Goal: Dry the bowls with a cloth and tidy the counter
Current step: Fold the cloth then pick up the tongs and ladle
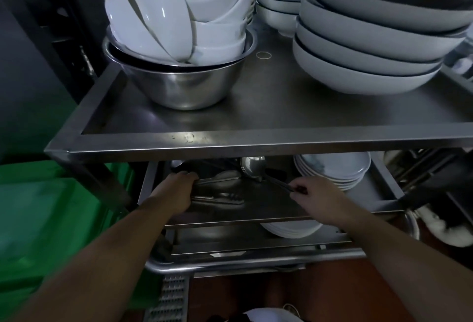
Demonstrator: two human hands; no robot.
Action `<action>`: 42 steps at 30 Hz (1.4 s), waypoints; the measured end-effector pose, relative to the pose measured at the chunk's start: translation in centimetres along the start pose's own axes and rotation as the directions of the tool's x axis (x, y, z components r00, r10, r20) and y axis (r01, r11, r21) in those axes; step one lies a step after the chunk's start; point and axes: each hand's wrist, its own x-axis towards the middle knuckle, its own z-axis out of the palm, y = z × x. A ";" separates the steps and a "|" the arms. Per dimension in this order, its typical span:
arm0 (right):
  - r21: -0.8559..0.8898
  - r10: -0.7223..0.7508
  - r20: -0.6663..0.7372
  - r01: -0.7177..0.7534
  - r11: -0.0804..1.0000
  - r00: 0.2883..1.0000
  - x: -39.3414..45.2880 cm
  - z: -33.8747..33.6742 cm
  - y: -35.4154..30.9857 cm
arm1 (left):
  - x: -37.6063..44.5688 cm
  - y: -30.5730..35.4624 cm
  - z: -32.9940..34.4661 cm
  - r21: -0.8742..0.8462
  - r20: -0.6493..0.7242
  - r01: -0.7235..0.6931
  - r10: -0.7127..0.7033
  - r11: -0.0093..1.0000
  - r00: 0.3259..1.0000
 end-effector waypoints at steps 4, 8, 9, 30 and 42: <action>-0.087 -0.038 0.031 0.041 0.995 0.999 0.6 0.2 -0.1 | -0.1 -0.4 0.0 -0.010 0.044 0.008 -0.008 1.000 0.999; -0.130 -0.058 0.085 0.069 0.989 0.995 1.6 0.5 -0.1 | -0.4 -0.5 0.1 -0.065 0.047 0.035 -0.032 0.997 0.998; -0.142 -0.070 0.098 0.084 0.986 0.993 1.9 0.6 -0.1 | -0.5 -0.5 0.1 -0.080 0.047 0.046 -0.042 0.996 0.998; -0.284 -0.133 0.197 0.186 0.941 0.971 4.7 2.8 -0.3 | -4.0 2.6 0.6 -0.116 -0.091 0.063 -0.073 0.991 0.993; -0.445 -0.072 0.072 0.097 0.890 0.995 4.1 3.5 -1.9 | -4.8 4.4 0.8 -0.074 -0.153 0.066 -0.077 0.995 0.985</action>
